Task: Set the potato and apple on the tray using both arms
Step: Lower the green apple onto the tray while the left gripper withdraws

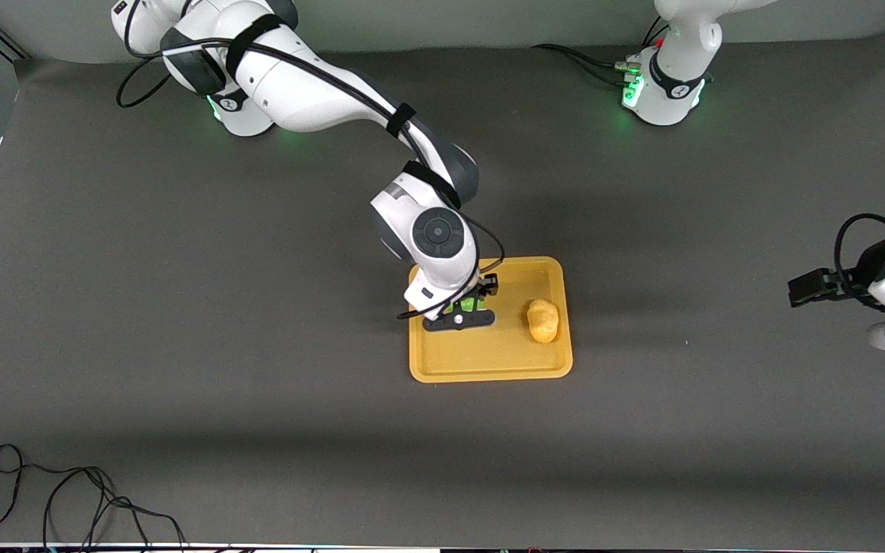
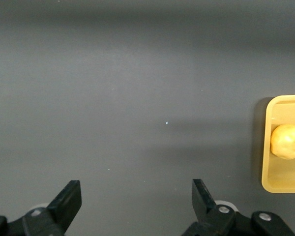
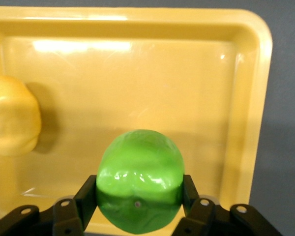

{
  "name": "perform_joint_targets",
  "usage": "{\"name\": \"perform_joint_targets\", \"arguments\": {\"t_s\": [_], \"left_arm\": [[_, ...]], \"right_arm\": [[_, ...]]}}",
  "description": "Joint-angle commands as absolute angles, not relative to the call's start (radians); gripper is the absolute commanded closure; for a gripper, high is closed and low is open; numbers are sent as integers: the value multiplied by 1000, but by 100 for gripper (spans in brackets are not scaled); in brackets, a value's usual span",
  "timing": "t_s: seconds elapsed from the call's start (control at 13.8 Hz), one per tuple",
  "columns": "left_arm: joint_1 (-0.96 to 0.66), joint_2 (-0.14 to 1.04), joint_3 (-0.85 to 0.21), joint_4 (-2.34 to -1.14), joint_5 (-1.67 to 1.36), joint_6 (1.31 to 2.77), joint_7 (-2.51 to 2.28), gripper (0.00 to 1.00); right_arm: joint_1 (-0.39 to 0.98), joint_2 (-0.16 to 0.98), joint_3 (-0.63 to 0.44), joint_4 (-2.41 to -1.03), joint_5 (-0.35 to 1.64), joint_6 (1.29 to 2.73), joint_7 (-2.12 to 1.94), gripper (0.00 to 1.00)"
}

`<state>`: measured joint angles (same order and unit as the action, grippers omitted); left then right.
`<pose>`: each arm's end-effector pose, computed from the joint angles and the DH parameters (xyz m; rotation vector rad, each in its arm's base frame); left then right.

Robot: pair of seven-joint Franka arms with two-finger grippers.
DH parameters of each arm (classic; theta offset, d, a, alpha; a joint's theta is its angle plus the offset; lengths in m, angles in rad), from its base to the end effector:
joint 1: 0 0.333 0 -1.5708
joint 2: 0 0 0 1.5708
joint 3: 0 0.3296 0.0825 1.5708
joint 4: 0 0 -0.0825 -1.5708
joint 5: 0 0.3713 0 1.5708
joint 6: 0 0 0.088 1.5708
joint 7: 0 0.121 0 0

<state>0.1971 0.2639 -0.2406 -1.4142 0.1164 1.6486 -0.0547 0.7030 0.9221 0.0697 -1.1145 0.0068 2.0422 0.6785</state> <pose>0.6271 0.0047 0.5525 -3.0867 -0.0127 0.0300 0.5627 0.5257 0.2539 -3.0886 -0.0979 0.0544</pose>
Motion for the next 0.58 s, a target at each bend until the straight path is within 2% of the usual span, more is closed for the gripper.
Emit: {"name": "perform_joint_targets", "arguments": {"t_s": [0.0, 0.29, 0.51], "left_arm": [[195, 183, -221, -1526, 121, 1678, -37, 0], [196, 99, -219, -1618, 106, 1713, -37, 0], [189, 34, -219, -1649, 104, 1686, -38, 0]], "right_arm": [[716, 971, 58, -1062, -34, 2045, 715, 54], [710, 986, 60, -1065, -32, 2082, 715, 54], [709, 992, 60, -1069, -31, 2120, 716, 54]]}}
